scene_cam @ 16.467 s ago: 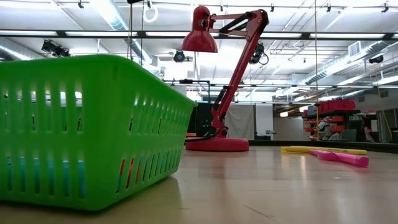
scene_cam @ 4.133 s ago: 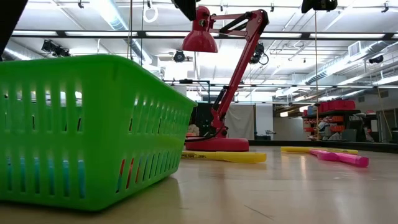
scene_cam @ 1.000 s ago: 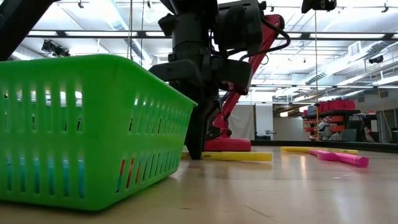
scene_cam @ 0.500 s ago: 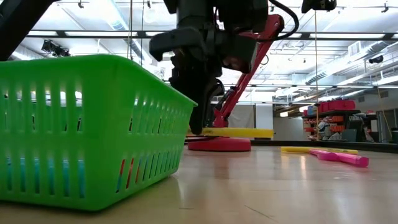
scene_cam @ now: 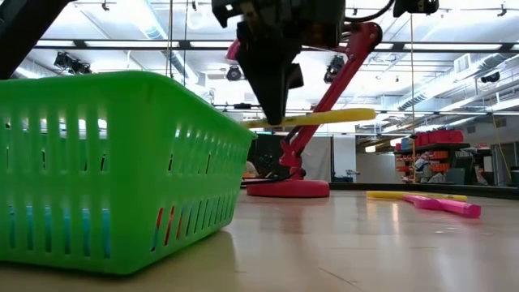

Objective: Pick & Place Markers
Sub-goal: Put the top yellow pen into the orange bin

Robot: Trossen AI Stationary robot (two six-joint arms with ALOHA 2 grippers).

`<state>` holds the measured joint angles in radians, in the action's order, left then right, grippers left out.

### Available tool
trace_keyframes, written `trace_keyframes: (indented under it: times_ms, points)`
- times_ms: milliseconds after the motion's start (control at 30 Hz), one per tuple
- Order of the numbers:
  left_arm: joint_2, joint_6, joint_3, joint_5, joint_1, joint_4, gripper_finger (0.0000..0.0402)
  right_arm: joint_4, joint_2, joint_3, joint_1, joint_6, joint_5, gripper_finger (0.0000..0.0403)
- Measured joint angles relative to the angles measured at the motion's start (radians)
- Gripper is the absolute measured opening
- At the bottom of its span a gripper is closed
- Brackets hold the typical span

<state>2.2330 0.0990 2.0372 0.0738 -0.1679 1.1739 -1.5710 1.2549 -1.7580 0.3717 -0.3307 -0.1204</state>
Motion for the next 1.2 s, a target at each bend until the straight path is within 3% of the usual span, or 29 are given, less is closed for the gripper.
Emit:
trace_keyframes:
  times_ms: [967,1200]
  points:
    - [-0.048,0.11,0.032,-0.001,0.035,0.185,0.0022,0.0,0.0,0.0,0.0,-0.03,0.0,0.0]
    - [-0.136,0.133,-0.04,0.002,0.092,0.155,0.0022,0.003,0.0,0.0,0.0,-0.03,0.0,0.0]
